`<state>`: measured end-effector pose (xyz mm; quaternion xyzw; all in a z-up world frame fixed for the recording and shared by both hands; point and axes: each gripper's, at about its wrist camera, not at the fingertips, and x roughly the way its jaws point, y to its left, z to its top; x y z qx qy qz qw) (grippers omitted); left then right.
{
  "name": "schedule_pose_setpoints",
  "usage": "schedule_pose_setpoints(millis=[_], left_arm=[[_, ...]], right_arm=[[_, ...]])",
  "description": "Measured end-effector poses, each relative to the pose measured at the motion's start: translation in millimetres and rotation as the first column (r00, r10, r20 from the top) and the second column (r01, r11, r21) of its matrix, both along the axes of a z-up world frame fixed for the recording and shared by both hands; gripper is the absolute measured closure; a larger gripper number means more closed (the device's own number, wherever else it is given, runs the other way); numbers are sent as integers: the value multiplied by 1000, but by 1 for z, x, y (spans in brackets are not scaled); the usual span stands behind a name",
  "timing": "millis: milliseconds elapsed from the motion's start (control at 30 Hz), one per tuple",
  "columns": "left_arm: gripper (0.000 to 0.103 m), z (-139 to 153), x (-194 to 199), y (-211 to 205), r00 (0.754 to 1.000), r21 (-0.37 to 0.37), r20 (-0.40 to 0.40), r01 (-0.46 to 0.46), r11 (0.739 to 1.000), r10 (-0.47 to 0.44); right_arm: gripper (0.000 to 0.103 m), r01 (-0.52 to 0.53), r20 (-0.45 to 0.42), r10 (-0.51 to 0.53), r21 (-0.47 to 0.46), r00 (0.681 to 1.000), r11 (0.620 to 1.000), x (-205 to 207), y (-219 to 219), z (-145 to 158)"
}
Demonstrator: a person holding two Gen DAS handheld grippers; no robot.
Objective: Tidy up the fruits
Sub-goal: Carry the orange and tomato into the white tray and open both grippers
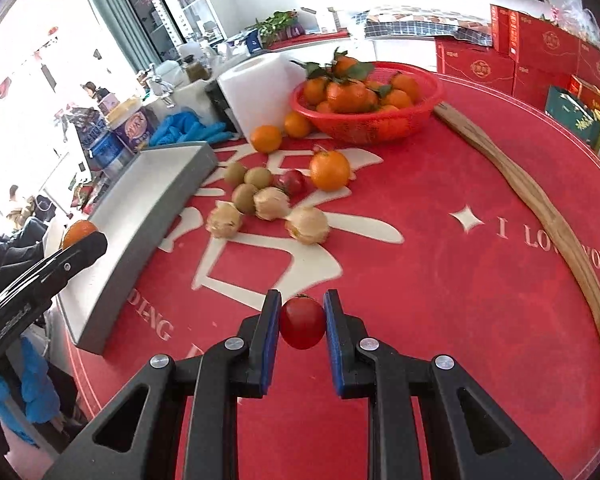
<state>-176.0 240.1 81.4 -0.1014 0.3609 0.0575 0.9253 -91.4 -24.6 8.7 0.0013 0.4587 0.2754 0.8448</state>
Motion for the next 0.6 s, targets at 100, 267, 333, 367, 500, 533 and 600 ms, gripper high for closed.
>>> schedule_pose_setpoints(millis=[100,267,333,367,500,533,600], left_arm=[[64,-5,1,27,997,56,-12,-74,996,75],[64,-29,2,79,981,72,-68,-175,982,180],[64,-39,0,99,970,63,-96,-216,974,222],[64,-43,-1,107,965,64,-108,-232,971,238],[64,-56,-6,128,950,65,-148,-268,961,275],[64,-60,-6,131,946,75,-157,-273,959,282],[64,-62,-9,132,944,108,-156,-275,955,289]], right_arm=[[80,-35,3,35,9,999,999,1,19,5],[80,-126,8,126,31,992,992,-1,66,11],[80,-161,6,161,37,987,986,-2,85,12],[80,-179,3,179,42,984,983,-3,96,12],[80,-247,-19,248,67,968,967,-4,138,12],[80,-260,-23,262,71,965,963,-5,147,12],[80,-288,-28,290,65,957,955,-6,168,11]])
